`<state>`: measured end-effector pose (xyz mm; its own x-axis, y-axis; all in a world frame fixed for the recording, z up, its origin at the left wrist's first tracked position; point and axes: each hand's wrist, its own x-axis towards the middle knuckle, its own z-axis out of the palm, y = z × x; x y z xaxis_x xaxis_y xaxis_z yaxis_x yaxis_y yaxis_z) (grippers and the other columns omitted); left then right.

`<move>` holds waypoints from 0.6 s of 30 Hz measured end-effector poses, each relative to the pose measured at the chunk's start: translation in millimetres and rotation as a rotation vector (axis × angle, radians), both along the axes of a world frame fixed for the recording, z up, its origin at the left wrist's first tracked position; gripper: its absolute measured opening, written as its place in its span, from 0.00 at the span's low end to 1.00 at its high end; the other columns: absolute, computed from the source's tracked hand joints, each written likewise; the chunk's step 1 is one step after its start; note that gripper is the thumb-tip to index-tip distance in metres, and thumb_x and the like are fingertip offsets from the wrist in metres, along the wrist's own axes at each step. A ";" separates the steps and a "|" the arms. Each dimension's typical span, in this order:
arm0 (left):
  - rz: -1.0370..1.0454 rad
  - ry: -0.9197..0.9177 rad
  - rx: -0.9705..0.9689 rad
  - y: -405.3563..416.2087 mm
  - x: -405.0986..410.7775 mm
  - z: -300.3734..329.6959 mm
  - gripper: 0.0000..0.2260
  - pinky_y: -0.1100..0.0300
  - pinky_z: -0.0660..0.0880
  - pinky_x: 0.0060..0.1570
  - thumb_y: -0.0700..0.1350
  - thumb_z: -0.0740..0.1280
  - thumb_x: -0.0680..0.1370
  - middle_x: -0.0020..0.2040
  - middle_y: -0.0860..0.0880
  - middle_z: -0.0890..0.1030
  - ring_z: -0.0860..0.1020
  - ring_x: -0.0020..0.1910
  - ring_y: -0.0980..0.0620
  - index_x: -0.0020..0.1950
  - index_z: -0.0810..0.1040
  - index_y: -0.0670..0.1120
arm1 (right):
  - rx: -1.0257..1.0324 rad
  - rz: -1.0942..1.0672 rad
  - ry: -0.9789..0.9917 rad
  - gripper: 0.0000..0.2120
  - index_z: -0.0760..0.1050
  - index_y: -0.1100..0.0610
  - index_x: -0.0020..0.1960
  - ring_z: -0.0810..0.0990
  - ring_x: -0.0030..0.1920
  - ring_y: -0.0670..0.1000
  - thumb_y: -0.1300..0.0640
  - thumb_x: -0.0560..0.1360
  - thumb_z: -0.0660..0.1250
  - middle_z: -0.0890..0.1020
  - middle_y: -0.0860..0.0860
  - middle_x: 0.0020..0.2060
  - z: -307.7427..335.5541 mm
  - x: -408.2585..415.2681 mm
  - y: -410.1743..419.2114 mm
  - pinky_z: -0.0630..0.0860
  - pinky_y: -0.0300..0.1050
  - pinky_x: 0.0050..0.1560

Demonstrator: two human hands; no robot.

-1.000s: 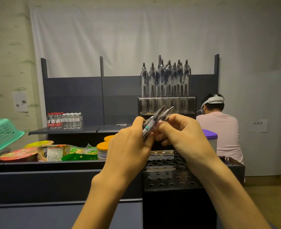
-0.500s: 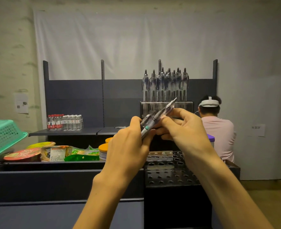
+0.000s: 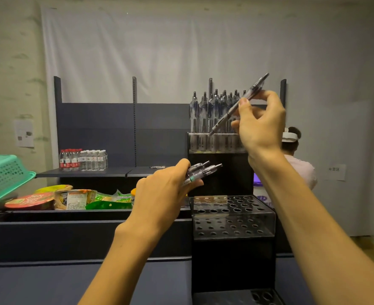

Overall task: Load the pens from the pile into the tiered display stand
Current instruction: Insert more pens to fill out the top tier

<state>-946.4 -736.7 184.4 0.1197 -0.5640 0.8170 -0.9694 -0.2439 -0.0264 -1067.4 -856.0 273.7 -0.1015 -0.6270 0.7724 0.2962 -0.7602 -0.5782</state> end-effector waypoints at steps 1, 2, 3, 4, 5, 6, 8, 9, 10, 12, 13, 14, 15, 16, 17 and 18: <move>-0.008 -0.018 -0.012 -0.9 0.7 0.3 0.25 0.58 0.67 0.30 0.68 0.43 0.71 0.39 0.54 0.75 0.72 0.35 0.52 0.51 0.66 0.51 | -0.012 -0.017 0.002 0.04 0.70 0.53 0.54 0.84 0.35 0.50 0.56 0.80 0.64 0.83 0.53 0.40 2.4 1.9 -0.5 0.81 0.41 0.36; -0.018 -0.032 -0.021 -1.8 1.8 0.9 0.27 0.59 0.67 0.30 0.68 0.43 0.71 0.38 0.54 0.76 0.73 0.34 0.52 0.51 0.68 0.51 | -0.028 -0.034 0.006 0.05 0.70 0.52 0.54 0.84 0.36 0.50 0.56 0.80 0.64 0.83 0.52 0.40 4.7 3.4 -0.6 0.81 0.39 0.36; -0.030 -0.042 -0.029 -2.0 2.5 1.4 0.27 0.59 0.67 0.29 0.68 0.43 0.70 0.38 0.53 0.77 0.74 0.34 0.52 0.51 0.69 0.50 | -0.048 -0.055 0.013 0.05 0.69 0.52 0.54 0.84 0.37 0.49 0.57 0.80 0.64 0.83 0.52 0.40 7.1 4.5 -0.6 0.80 0.36 0.35; -0.043 -0.050 -0.033 -1.8 2.8 2.6 0.28 0.59 0.68 0.29 0.68 0.43 0.70 0.38 0.53 0.78 0.74 0.34 0.51 0.50 0.70 0.50 | -0.071 -0.081 0.024 0.05 0.69 0.53 0.55 0.83 0.36 0.48 0.57 0.80 0.64 0.83 0.52 0.40 9.8 5.5 -0.4 0.79 0.34 0.34; -0.052 -0.056 -0.032 -1.2 2.9 3.2 0.28 0.60 0.68 0.29 0.68 0.44 0.70 0.38 0.53 0.79 0.75 0.34 0.51 0.51 0.71 0.50 | -0.091 -0.109 0.040 0.05 0.70 0.53 0.54 0.83 0.36 0.48 0.57 0.80 0.64 0.83 0.52 0.39 12.7 6.5 -0.6 0.78 0.33 0.34; -0.054 -0.063 -0.026 -0.8 3.0 4.0 0.28 0.60 0.67 0.29 0.68 0.44 0.70 0.38 0.53 0.79 0.75 0.35 0.52 0.51 0.71 0.50 | -0.106 -0.133 0.060 0.05 0.70 0.52 0.53 0.83 0.36 0.49 0.57 0.80 0.64 0.83 0.52 0.38 15.4 7.7 -0.9 0.80 0.36 0.36; -0.048 -0.075 -0.012 -0.5 3.5 3.8 0.28 0.62 0.63 0.27 0.68 0.43 0.70 0.38 0.54 0.78 0.75 0.35 0.53 0.52 0.71 0.51 | -0.123 -0.167 0.113 0.04 0.71 0.53 0.53 0.83 0.37 0.51 0.56 0.79 0.65 0.82 0.51 0.38 20.4 10.2 -0.9 0.82 0.47 0.42; -0.042 -0.080 -0.010 -0.4 3.5 3.7 0.28 0.62 0.61 0.27 0.68 0.43 0.70 0.38 0.54 0.78 0.74 0.35 0.53 0.52 0.71 0.51 | -0.129 -0.180 0.148 0.05 0.73 0.54 0.54 0.83 0.38 0.51 0.56 0.79 0.65 0.82 0.51 0.39 22.3 11.6 -0.7 0.82 0.49 0.43; -0.033 -0.083 -0.009 -0.4 3.6 4.0 0.28 0.62 0.62 0.27 0.68 0.43 0.70 0.37 0.54 0.78 0.75 0.35 0.53 0.52 0.71 0.52 | -0.138 -0.195 0.188 0.07 0.74 0.55 0.56 0.83 0.39 0.50 0.56 0.79 0.65 0.82 0.51 0.41 23.8 13.0 -0.4 0.82 0.48 0.43; -0.015 -0.083 0.000 -0.7 4.2 4.2 0.29 0.60 0.66 0.28 0.69 0.42 0.70 0.38 0.54 0.77 0.75 0.36 0.53 0.52 0.70 0.52 | -0.168 -0.243 0.278 0.09 0.75 0.55 0.57 0.81 0.40 0.49 0.54 0.79 0.66 0.83 0.52 0.45 25.5 16.0 0.4 0.78 0.43 0.41; -0.008 -0.082 0.010 -0.7 4.1 3.6 0.29 0.60 0.68 0.30 0.69 0.42 0.70 0.39 0.54 0.77 0.75 0.37 0.53 0.53 0.70 0.52 | -0.183 -0.279 0.317 0.09 0.76 0.55 0.57 0.80 0.41 0.49 0.53 0.78 0.66 0.83 0.52 0.48 26.3 17.0 1.1 0.74 0.41 0.41; -0.004 -0.081 0.021 -0.6 3.8 3.4 0.28 0.59 0.69 0.32 0.69 0.42 0.70 0.40 0.54 0.77 0.76 0.38 0.53 0.54 0.69 0.53 | -0.192 -0.315 0.347 0.10 0.77 0.55 0.57 0.79 0.42 0.49 0.52 0.78 0.66 0.83 0.52 0.49 27.4 17.9 2.0 0.71 0.39 0.41; -0.001 -0.080 0.034 -0.7 3.6 2.7 0.27 0.60 0.68 0.33 0.68 0.43 0.70 0.41 0.54 0.78 0.75 0.39 0.54 0.55 0.69 0.53 | -0.193 -0.345 0.370 0.11 0.77 0.55 0.57 0.78 0.43 0.50 0.51 0.78 0.67 0.83 0.53 0.50 28.8 18.1 3.3 0.68 0.38 0.41; 0.000 -0.078 0.046 -1.1 3.7 2.2 0.26 0.60 0.68 0.34 0.68 0.44 0.71 0.42 0.54 0.78 0.75 0.40 0.55 0.56 0.68 0.54 | -0.188 -0.369 0.391 0.12 0.78 0.55 0.58 0.78 0.44 0.50 0.51 0.78 0.67 0.83 0.53 0.50 30.5 18.2 5.3 0.67 0.38 0.41; 0.000 -0.075 0.056 -1.7 3.5 1.9 0.26 0.60 0.68 0.35 0.67 0.44 0.71 0.44 0.54 0.78 0.75 0.40 0.55 0.56 0.68 0.54 | -0.182 -0.390 0.410 0.12 0.78 0.55 0.58 0.78 0.45 0.51 0.50 0.78 0.67 0.83 0.53 0.50 32.4 18.6 7.5 0.67 0.39 0.41; -0.002 -0.076 0.065 -2.4 3.5 1.7 0.26 0.60 0.69 0.35 0.67 0.44 0.71 0.44 0.54 0.78 0.75 0.41 0.55 0.56 0.68 0.54 | -0.180 -0.411 0.427 0.12 0.79 0.56 0.57 0.80 0.47 0.53 0.50 0.77 0.68 0.83 0.54 0.50 34.3 19.2 9.4 0.68 0.40 0.41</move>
